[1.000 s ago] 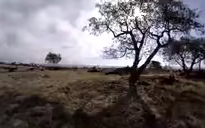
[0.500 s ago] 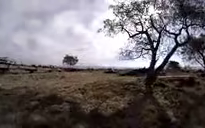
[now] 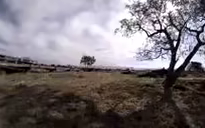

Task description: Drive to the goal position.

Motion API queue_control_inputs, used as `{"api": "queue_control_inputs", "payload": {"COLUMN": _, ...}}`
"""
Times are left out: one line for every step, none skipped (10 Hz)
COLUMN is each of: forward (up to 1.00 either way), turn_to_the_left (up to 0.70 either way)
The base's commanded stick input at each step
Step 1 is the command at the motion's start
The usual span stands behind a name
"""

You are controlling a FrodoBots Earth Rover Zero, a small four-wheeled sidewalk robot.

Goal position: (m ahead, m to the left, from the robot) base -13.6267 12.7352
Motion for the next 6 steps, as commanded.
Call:
{"api": "queue_control_inputs", "payload": {"forward": 0.00, "turn_to_the_left": 0.45}}
{"api": "queue_control_inputs", "payload": {"forward": 0.00, "turn_to_the_left": 0.45}}
{"api": "queue_control_inputs", "payload": {"forward": 0.00, "turn_to_the_left": 0.45}}
{"api": "queue_control_inputs", "payload": {"forward": 0.00, "turn_to_the_left": 0.45}}
{"api": "queue_control_inputs", "payload": {"forward": 0.00, "turn_to_the_left": 0.45}}
{"api": "queue_control_inputs", "payload": {"forward": 0.00, "turn_to_the_left": 0.45}}
